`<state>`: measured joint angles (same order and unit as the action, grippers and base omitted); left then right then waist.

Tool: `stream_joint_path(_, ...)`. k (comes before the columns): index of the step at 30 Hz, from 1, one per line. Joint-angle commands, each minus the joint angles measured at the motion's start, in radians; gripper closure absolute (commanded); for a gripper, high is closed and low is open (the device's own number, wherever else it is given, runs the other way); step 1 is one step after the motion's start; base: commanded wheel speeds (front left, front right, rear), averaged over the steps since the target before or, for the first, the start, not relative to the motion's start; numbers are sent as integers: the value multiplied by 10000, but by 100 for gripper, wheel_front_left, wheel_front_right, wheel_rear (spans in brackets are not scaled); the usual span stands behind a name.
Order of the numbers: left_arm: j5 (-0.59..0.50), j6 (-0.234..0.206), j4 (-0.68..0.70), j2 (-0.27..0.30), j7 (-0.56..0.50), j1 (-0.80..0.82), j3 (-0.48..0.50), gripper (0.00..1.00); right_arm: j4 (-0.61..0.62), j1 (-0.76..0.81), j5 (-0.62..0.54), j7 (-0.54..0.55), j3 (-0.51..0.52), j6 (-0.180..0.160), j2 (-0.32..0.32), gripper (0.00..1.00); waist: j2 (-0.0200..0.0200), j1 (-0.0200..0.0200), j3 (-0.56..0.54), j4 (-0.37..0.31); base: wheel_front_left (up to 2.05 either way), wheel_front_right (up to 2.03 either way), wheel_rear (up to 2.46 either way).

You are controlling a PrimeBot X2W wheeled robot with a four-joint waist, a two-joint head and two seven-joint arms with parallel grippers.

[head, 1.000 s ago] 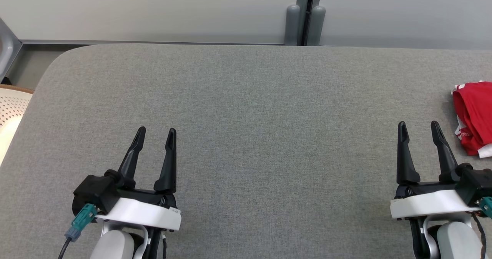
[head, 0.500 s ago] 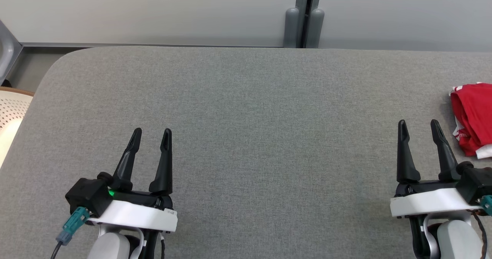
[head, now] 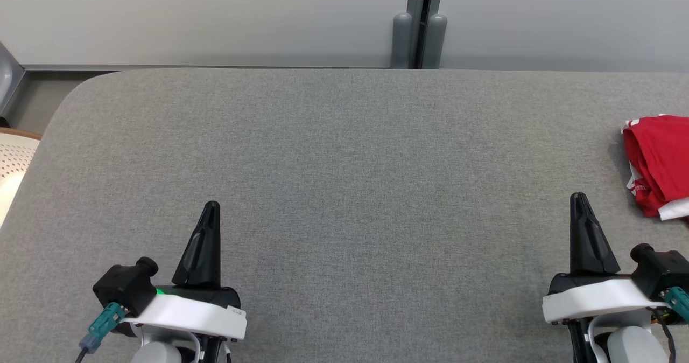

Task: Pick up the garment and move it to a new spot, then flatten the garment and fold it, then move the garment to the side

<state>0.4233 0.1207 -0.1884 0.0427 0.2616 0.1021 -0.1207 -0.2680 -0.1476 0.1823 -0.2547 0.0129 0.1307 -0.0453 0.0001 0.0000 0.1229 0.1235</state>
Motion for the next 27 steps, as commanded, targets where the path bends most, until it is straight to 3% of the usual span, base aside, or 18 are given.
stream_joint_path(1,521,-5,139,55,-96,92,51,100,105,-135,584,156,66,0,-23,100,-1,0,-25,-27,0,0,0)
stream_joint_path(27,4396,39,-121,321,-997,126,458,100,192,48,4918,1256,350,0,-38,100,-1,0,-266,-274,0,0,0)
